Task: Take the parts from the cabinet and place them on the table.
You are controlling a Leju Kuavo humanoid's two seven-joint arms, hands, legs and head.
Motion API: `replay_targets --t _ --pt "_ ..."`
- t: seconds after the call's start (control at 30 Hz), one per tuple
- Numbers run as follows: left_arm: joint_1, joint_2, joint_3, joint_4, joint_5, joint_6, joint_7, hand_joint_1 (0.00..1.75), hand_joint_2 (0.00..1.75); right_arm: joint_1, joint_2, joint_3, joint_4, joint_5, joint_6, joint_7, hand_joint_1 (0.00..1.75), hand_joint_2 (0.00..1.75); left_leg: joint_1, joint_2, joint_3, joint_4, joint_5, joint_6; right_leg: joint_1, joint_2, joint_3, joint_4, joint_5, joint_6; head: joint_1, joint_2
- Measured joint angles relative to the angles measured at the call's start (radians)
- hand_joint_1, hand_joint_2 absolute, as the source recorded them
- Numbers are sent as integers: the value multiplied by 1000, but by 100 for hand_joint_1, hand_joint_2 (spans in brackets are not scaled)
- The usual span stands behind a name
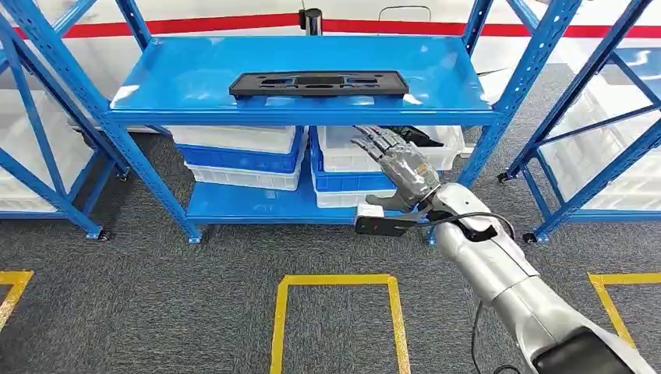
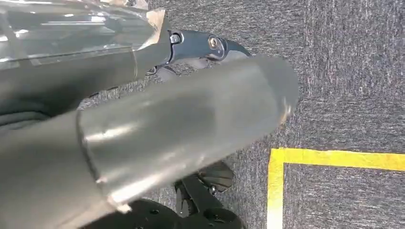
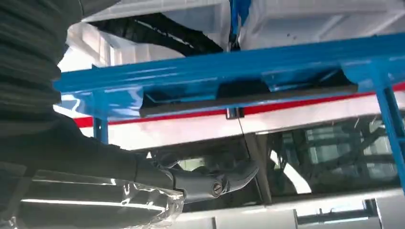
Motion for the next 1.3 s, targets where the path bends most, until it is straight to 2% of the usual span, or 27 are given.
replay_targets --t 0.3,0.8,1.3 --pt "-1 1 1 0 4 -5 7 0 0 -34 8 31 55 0 -26 13 0 175 0 0 0 0 0 0 0 0 0 0 0 0 0 0" --pt "-1 2 1 0 0 -7 39 0 0 -44 4 14 71 27 -84 57 0 175 0 0 1 0 0 0 0 0 0 0 0 0 0 0" --pt "-2 2 1 0 -10 -7 38 0 0 -8 -3 -9 97 16 -79 28 0 175 0 0 0 0 0 0 0 0 0 0 0 0 0 0"
